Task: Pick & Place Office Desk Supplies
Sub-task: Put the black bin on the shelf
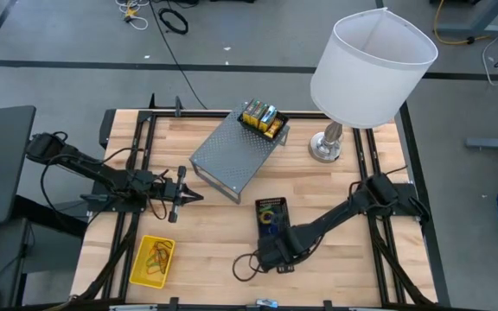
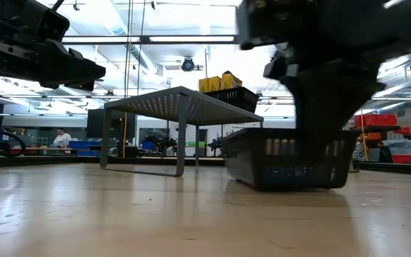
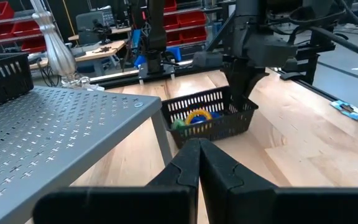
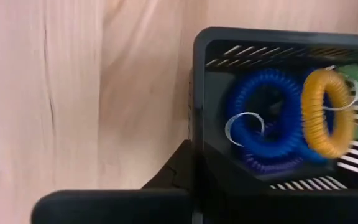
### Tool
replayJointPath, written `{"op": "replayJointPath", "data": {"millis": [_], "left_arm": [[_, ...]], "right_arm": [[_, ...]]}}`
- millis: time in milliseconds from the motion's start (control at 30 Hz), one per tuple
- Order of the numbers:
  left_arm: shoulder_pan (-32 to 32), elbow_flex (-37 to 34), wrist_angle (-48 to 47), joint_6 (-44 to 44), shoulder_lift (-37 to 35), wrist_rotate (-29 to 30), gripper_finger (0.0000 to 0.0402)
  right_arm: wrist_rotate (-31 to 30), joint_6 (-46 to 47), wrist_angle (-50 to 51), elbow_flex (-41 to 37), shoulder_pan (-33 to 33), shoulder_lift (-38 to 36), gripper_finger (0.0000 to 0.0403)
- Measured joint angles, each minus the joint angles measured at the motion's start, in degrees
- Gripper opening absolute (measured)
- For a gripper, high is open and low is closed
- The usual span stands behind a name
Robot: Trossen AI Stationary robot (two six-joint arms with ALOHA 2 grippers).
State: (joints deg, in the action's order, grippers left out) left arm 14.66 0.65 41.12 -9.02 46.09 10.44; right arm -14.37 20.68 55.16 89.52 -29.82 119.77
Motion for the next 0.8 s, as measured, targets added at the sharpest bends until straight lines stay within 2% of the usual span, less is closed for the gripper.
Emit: {"op": "replayJointPath", "data": {"millis": [233, 367, 467, 633, 800], "left_arm": [[0.0, 0.0, 0.0, 0.0, 0.0, 0.0, 0.0009], [0.0, 0.0, 0.0, 0.0, 0.0, 0.0, 0.0009], [0.0, 0.0, 0.0, 0.0, 0.0, 0.0, 0.0009], [0.0, 0.0, 0.3, 0.1, 0.0, 0.0, 0.0009], [0.0, 0.0, 0.3, 0.2, 0.0, 0.0, 0.0009]], "right_arm": [[-8.0, -2.4, 10.3, 0.0, -4.7, -0.1, 0.0006], [-10.3, -2.9, 16.2, 1.6, -6.2, -0.2, 0.0006], [-10.5, -5.0, 19.7, 4.1, -6.4, -0.2, 0.0006], [-14.6, -11.6, 24.0, 10.0, -6.0, -0.4, 0.0006], [-17.7, -19.5, 24.4, 14.0, -3.4, -3.1, 0.0006]]}}
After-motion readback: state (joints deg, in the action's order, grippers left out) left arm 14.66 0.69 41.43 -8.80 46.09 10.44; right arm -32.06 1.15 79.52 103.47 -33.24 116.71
